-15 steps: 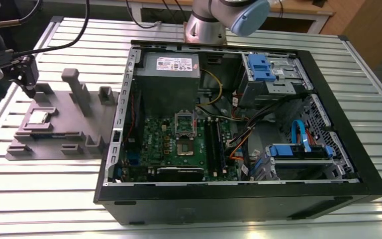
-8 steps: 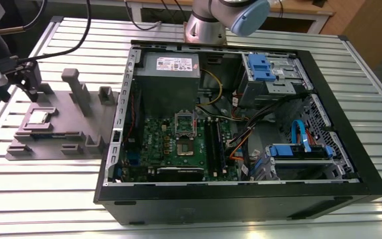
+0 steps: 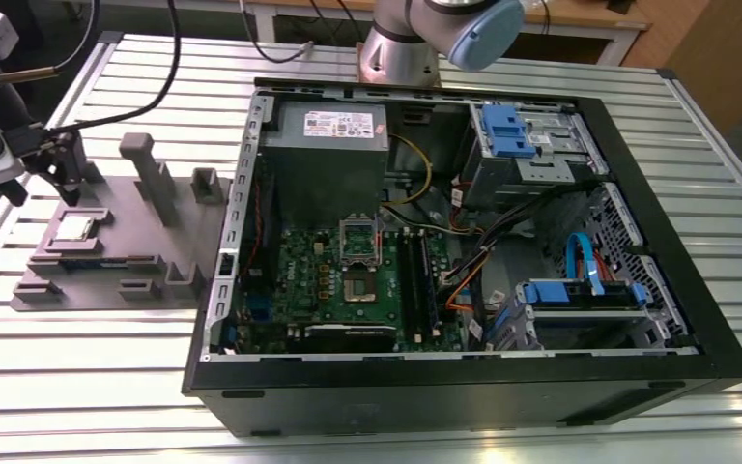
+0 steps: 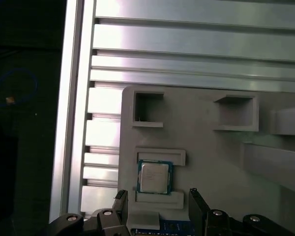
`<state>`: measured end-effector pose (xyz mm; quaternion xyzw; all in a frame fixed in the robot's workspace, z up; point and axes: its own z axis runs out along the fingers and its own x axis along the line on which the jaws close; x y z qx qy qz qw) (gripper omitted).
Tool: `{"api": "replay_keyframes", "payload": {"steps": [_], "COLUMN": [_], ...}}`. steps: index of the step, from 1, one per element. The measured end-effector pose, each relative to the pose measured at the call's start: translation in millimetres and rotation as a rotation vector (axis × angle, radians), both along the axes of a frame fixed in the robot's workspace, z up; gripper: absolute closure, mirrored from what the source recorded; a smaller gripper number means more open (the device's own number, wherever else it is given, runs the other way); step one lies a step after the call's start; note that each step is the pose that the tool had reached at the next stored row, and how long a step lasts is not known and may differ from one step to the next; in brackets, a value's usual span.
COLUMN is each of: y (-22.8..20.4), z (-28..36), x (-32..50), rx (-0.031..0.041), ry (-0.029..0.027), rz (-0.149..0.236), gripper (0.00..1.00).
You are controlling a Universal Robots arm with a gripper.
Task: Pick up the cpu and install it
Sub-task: 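Pick up the cpu and move it towards the insertion slot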
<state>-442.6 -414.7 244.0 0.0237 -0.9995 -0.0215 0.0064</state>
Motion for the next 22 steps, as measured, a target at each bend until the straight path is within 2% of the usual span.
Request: {"api": "replay_keyframes", "payload": {"steps": [7,14,22], "y": [0.1,0.1,0.1], "z": [-12.5,-14.6,-28.1], "x": [0.1,0.0,0.0], "rx": [-0.0009,-0.0012,-0.0014], "ry": [0.0,-0.0003,0.0001], "rz": [-0.006,-0.01,-0.01], "gripper": [0.39,0.39,0.39]}}
